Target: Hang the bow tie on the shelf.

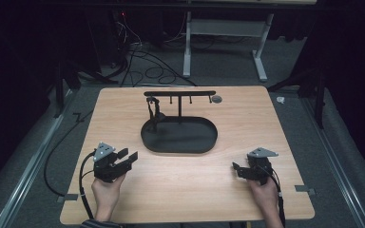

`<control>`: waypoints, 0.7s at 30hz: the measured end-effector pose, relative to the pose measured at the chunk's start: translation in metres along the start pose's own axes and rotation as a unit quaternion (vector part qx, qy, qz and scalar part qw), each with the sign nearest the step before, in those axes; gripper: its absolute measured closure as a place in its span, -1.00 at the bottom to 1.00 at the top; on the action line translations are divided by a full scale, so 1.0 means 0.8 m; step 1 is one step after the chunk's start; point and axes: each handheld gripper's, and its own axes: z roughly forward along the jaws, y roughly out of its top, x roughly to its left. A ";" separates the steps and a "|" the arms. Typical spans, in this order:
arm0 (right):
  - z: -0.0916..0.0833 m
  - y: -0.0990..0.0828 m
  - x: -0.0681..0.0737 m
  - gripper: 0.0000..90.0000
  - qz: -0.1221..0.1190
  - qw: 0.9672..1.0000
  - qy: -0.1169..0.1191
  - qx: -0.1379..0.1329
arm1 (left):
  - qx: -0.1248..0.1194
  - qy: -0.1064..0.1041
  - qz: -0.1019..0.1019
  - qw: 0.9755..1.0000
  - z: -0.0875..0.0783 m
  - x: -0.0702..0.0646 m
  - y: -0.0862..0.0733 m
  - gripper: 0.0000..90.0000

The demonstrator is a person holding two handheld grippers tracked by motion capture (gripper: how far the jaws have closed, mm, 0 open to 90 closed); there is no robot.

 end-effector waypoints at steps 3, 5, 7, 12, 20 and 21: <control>0.000 0.000 0.000 -0.36 0.001 1.000 0.000 0.000 | 0.004 -0.004 0.001 1.000 0.004 -0.003 -0.002 0.19; 0.000 0.000 0.000 -0.36 0.001 1.000 0.000 0.000 | 0.008 -0.006 0.001 1.000 0.007 -0.004 -0.003 0.19; 0.000 0.000 0.000 -0.36 0.000 1.000 0.000 0.000 | 0.010 -0.008 0.000 1.000 0.010 -0.006 -0.005 0.19; 0.000 0.000 0.000 -0.36 0.001 1.000 0.000 0.000 | 0.015 -0.013 -0.001 1.000 0.016 -0.009 -0.009 0.19; 0.000 0.000 0.000 -0.36 0.001 1.000 0.000 0.000 | 0.023 -0.021 -0.009 0.999 0.023 -0.010 -0.014 0.18; 0.000 0.000 0.000 -0.36 0.000 1.000 0.000 0.000 | 0.025 -0.021 -0.008 0.999 0.023 -0.011 -0.014 0.18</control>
